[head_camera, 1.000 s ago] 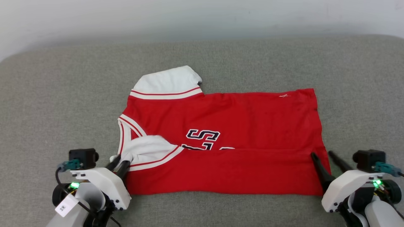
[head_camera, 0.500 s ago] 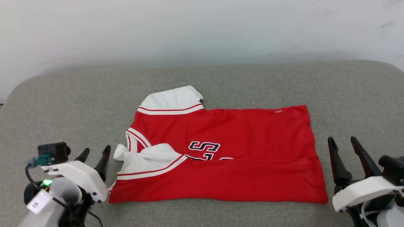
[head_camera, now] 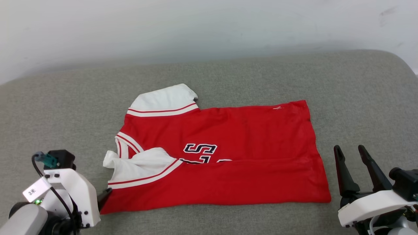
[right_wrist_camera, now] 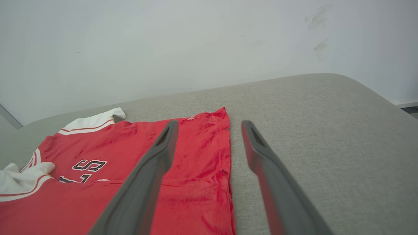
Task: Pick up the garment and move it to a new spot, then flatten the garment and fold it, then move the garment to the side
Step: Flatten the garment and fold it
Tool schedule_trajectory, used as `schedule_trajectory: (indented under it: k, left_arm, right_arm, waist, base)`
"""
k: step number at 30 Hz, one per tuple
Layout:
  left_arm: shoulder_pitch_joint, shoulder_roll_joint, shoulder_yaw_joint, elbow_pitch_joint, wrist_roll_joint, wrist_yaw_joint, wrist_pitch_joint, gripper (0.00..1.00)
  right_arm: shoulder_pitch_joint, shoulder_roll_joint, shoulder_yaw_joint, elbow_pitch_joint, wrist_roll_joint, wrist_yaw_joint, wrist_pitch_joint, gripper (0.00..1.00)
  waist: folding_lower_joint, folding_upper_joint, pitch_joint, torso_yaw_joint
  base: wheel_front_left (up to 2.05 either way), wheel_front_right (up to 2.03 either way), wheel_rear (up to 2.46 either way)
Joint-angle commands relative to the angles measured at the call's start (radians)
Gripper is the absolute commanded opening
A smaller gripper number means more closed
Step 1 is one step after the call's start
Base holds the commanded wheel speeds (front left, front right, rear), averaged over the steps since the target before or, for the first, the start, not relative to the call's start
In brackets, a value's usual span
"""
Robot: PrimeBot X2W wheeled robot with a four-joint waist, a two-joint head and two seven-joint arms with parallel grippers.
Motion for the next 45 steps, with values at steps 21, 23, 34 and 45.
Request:
schedule_trajectory:
  k: [21, 23, 34, 45]
  left_arm:
    - [0.008, -0.081, -0.071, 0.119, -0.034, -0.044, 0.047, 0.00]
    - [0.009, -0.075, -0.063, 0.103, -0.026, -0.048, 0.027, 0.00]
    - [0.024, -0.018, -0.029, -0.086, 0.020, 0.001, -0.034, 0.00]
    - [-0.010, -0.023, -0.037, -0.152, 0.041, 0.014, -0.040, 0.00]
  right_arm:
    - [-0.020, -0.016, -0.091, -0.006, 0.103, -0.001, 0.113, 1.00]
    - [-0.020, -0.043, -0.093, 0.005, 0.125, -0.001, 0.176, 1.00]
    - [-0.044, -0.171, -0.019, 0.044, 0.222, -0.001, 0.653, 1.00]
    - [-0.108, -0.154, 0.100, 0.155, 0.248, -0.001, 0.790, 1.00]
  waist:
    - [0.0001, 0.0000, 0.071, -0.037]
    - [0.0001, 0.0000, 0.061, -0.033]
    - [0.0001, 0.0000, 0.051, 0.019]
    - [0.0001, 0.0000, 0.116, 0.047]
  base:
    - [0.00, 0.00, 0.00]
    - [0.00, 0.00, 0.00]
    - [0.00, 0.00, 0.00]
    - [0.00, 0.00, 0.00]
